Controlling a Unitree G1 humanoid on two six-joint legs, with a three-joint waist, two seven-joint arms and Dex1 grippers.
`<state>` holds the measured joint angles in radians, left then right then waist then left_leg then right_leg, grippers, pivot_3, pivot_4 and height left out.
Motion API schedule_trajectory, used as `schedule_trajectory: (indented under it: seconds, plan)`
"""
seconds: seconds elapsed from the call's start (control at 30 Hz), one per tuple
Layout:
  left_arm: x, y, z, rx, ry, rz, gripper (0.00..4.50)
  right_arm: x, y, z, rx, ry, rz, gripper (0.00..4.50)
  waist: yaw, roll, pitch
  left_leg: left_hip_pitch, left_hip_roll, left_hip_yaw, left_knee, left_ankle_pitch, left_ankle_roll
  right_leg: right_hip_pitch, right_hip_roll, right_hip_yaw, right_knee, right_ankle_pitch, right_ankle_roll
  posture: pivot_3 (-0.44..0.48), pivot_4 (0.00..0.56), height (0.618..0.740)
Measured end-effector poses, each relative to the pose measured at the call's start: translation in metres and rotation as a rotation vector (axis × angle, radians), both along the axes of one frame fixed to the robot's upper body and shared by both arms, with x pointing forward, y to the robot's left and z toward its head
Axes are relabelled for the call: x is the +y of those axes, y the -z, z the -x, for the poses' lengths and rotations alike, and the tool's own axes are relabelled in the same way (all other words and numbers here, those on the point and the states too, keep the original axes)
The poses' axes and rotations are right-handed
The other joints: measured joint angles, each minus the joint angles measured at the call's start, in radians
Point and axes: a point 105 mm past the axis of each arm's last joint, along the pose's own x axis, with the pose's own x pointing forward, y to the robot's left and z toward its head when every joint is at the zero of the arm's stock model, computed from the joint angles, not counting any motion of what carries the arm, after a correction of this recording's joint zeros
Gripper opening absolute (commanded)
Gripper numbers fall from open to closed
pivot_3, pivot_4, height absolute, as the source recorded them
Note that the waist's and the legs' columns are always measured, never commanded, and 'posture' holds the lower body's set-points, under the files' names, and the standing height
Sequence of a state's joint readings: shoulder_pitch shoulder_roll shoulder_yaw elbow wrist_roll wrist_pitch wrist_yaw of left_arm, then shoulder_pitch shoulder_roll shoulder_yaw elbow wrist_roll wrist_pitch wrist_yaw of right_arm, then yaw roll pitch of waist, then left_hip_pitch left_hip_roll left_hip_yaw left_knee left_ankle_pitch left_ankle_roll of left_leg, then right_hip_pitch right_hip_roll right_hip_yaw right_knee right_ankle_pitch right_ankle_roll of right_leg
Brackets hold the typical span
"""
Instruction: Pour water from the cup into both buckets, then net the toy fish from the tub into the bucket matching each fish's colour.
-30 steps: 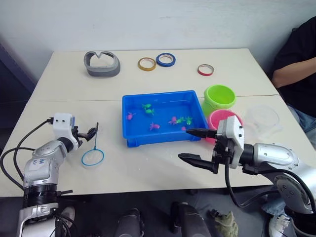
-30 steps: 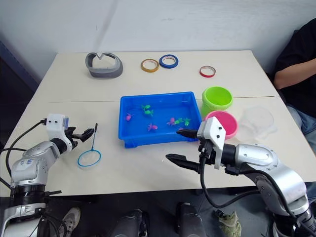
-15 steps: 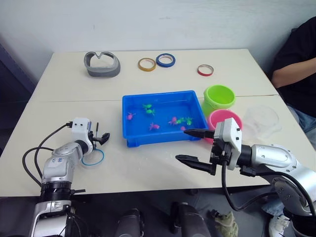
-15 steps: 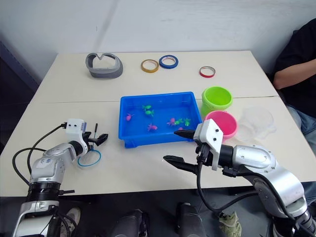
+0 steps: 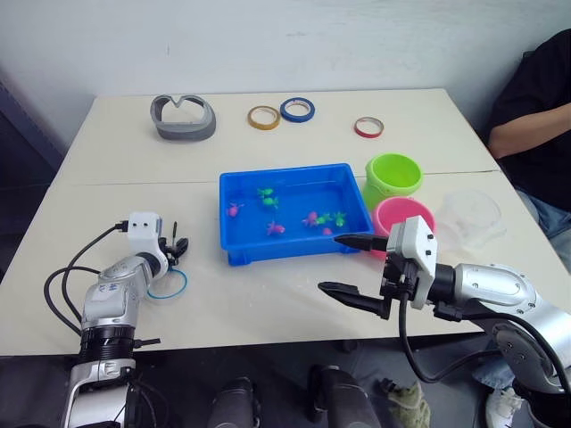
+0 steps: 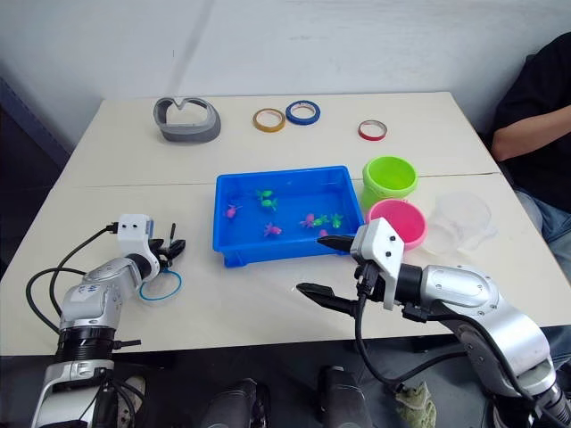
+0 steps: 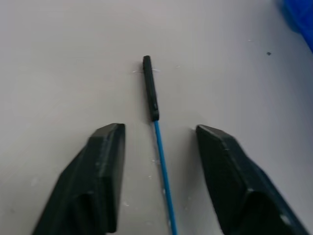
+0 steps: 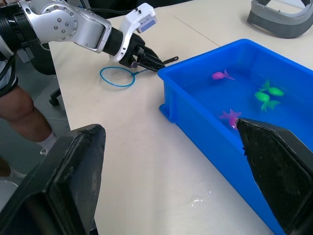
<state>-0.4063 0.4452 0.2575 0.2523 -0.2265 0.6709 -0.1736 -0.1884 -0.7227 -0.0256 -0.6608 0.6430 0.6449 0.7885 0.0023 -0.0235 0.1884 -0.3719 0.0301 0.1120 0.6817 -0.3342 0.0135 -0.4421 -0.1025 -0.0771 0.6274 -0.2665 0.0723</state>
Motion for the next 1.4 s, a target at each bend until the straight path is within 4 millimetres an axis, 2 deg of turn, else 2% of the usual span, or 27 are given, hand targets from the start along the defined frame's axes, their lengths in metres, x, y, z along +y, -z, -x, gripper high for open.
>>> schedule_trajectory:
  seconds: [0.1, 0.13, 0.6, 0.7, 0.73, 0.83, 0.97, 1.03, 1.1, 1.27, 1.4]
  plan:
    - [0.002, 0.0, 0.0, 0.002, -0.007, -0.002, 0.17, 0.0, -0.001, 0.0, -0.012, 0.0, -0.001, 4.5, 0.002, 0.0, 0.0, 0.0, 0.0, 0.0, 0.0, 0.0, 0.0, 0.0, 0.0, 0.0, -0.001, 0.0, 0.0, 0.0, 0.15, 0.713]
    - [0.002, 0.0, 0.0, 0.002, -0.008, -0.001, 0.08, 0.0, -0.001, 0.0, -0.013, -0.001, -0.001, 4.5, 0.005, 0.0, 0.0, 0.0, 0.0, 0.0, 0.0, 0.0, 0.0, 0.0, 0.0, 0.0, -0.001, 0.0, 0.0, 0.0, 0.15, 0.713]
    - [0.002, -0.002, -0.001, -0.017, -0.004, -0.021, 0.08, 0.0, -0.002, -0.001, -0.024, 0.004, 0.006, 4.5, 0.017, 0.0, 0.0, 0.0, 0.0, 0.0, 0.0, 0.0, 0.0, 0.0, 0.0, 0.0, -0.001, 0.0, 0.0, 0.0, 0.15, 0.713]
    - [0.013, -0.006, -0.001, -0.029, -0.011, -0.048, 0.08, 0.0, -0.002, -0.001, -0.026, 0.004, 0.007, 4.5, 0.016, -0.001, 0.0, -0.001, 0.0, 0.0, 0.0, 0.0, 0.0, -0.001, 0.0, 0.0, 0.0, 0.0, 0.0, 0.0, 0.15, 0.713]
    - [0.017, -0.01, -0.002, -0.039, -0.014, -0.059, 0.08, 0.0, -0.002, -0.001, -0.026, 0.005, 0.007, 4.5, 0.016, -0.001, 0.0, -0.001, 0.001, 0.0, 0.0, 0.0, 0.0, -0.001, 0.001, -0.001, -0.001, 0.0, 0.0, 0.0, 0.15, 0.713]
    - [0.033, -0.037, -0.006, -0.111, -0.016, -0.115, 0.08, -0.001, -0.002, -0.002, -0.029, 0.007, 0.01, 4.5, 0.018, -0.001, 0.0, -0.002, 0.001, 0.0, 0.0, 0.0, 0.0, -0.001, 0.0, -0.001, -0.001, 0.0, 0.0, 0.0, 0.15, 0.713]
    - [0.048, -0.091, -0.015, -0.223, 0.027, -0.194, 0.08, 0.0, -0.004, -0.003, -0.045, 0.004, 0.011, 4.5, 0.019, -0.002, 0.0, -0.002, 0.0, 0.0, 0.0, -0.001, 0.0, -0.001, 0.0, -0.002, -0.001, 0.0, 0.0, 0.0, 0.15, 0.713]
    - [0.041, -0.113, -0.02, -0.276, 0.095, -0.206, 0.08, 0.0, -0.005, -0.003, -0.052, 0.001, 0.009, 4.5, 0.021, -0.002, 0.0, -0.003, 0.0, 0.0, 0.0, -0.001, 0.0, -0.001, 0.0, -0.003, -0.002, 0.0, 0.0, 0.0, 0.15, 0.713]
    - [0.027, -0.128, -0.023, -0.296, 0.209, -0.207, 0.08, -0.001, -0.006, -0.005, -0.054, 0.004, 0.011, 4.5, 0.021, -0.002, 0.0, -0.003, 0.0, 0.0, 0.0, -0.001, 0.001, -0.001, 0.0, -0.005, -0.002, 0.0, 0.0, 0.0, 0.15, 0.713]
    - [-0.028, -0.141, -0.021, -0.274, 0.544, -0.199, 0.08, -0.002, -0.006, -0.008, -0.052, 0.005, 0.012, 4.5, 0.02, -0.002, 0.0, -0.004, 0.0, 0.002, 0.001, -0.001, 0.002, -0.001, 0.002, -0.006, -0.001, 0.0, 0.0, 0.0, 0.15, 0.713]
    - [-0.081, -0.142, 0.001, -0.228, 0.884, -0.188, 0.08, -0.004, -0.006, -0.009, -0.051, 0.004, 0.027, 4.5, 0.014, -0.002, 0.0, -0.004, 0.001, 0.004, 0.001, -0.001, 0.002, -0.002, 0.005, -0.005, -0.001, 0.0, 0.0, 0.0, 0.15, 0.713]
